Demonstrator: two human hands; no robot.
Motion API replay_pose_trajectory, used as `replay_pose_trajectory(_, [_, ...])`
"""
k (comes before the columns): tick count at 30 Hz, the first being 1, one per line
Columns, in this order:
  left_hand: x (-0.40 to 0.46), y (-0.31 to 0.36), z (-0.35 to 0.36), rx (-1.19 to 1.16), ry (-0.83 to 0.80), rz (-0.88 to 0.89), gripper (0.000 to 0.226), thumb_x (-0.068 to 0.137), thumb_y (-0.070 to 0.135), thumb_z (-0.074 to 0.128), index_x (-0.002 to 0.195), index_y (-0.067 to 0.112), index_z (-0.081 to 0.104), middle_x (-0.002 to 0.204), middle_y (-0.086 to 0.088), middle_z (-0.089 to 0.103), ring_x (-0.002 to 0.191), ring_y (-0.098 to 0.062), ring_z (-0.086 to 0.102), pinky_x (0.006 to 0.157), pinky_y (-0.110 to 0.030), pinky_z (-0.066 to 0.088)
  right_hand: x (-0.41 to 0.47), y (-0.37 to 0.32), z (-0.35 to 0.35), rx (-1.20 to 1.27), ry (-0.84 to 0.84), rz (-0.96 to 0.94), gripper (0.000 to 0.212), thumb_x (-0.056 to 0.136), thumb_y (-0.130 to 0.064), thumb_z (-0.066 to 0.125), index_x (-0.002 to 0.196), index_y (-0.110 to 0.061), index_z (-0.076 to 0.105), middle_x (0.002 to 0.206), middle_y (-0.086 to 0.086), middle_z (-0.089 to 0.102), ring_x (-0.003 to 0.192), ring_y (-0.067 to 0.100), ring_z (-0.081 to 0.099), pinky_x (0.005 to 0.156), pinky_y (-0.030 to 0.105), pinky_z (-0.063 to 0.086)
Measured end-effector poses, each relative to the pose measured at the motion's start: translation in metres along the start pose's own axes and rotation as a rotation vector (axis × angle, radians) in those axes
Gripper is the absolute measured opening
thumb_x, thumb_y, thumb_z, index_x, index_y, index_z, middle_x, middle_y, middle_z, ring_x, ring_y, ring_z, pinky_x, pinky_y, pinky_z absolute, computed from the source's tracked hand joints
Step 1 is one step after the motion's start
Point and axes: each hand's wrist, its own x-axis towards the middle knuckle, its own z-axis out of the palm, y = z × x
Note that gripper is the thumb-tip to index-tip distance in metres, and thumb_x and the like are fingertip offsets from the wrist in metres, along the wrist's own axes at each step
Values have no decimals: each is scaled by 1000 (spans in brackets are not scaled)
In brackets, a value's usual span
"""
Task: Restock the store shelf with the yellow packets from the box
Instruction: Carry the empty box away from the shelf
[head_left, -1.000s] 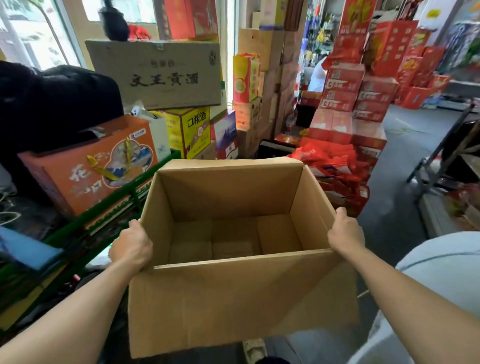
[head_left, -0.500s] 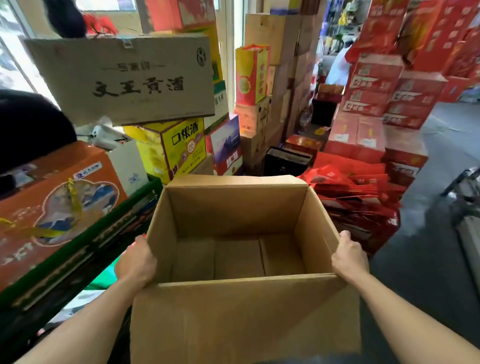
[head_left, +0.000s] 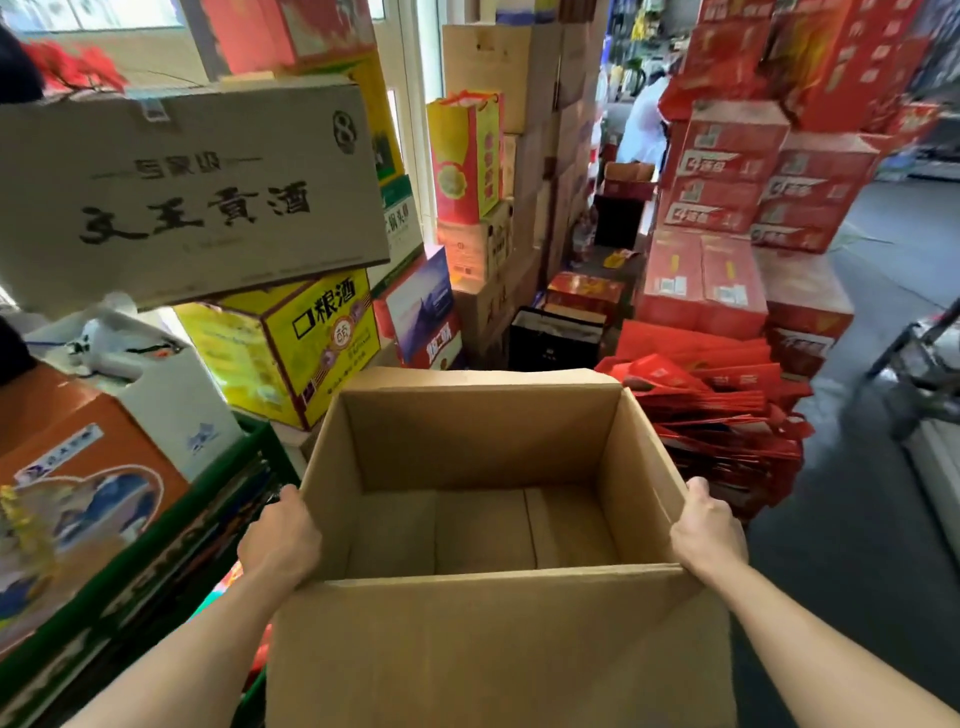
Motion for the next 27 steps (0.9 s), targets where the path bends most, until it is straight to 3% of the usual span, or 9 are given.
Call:
replay_pose_trajectory(4, [51,15,9,1,-35,39,21,90,9,45,111,12,46,85,-7,58,82,-27,61,67,-38,49,23,-16,15,22,27,38,21,93,-6,46,112,-10,39,104,15,63,87,30,64,62,34,52])
replay_pose_trajectory(7, [86,22,17,-26,-50,77,22,91,6,46,111,14,42,78,-4,57,70,-23,59,64,-38,53,37,-30,29,13,20,58,22,93,-7,49,112,-10,39,105,14,63,84,27,64,53,26,45])
replay_pose_trajectory(12, [138,33,25,42,-115,145,39,90,3,45,128,7,38,101,-12,58,77,-25,58,56,-37,47,54,-49,55,-37,-40,164,22,90,-2,45,109,-8,37,102,16,63,74,28,55,55,29,40])
replay_pose_trajectory(16, [163,33,41,67,-164,177,39,91,6,47,129,7,38,83,-3,51,67,-17,51,48,-29,38,61,-52,77,-73,-96,229,26,90,0,43,113,-8,36,103,16,62,73,25,52,59,31,41])
replay_pose_trajectory(23, [178,23,69,107,-225,139,27,89,11,53,114,10,43,93,-7,58,82,-26,61,66,-39,50,76,-52,113,-115,-215,218,27,90,-1,41,115,-9,36,103,14,64,88,29,63,61,31,43])
replay_pose_trajectory(27, [176,16,88,194,-279,99,31,89,13,52,117,12,40,91,-7,60,83,-26,61,66,-36,49,81,-45,134,-140,-287,189,33,93,-5,43,124,-10,34,111,12,63,94,25,64,67,29,48])
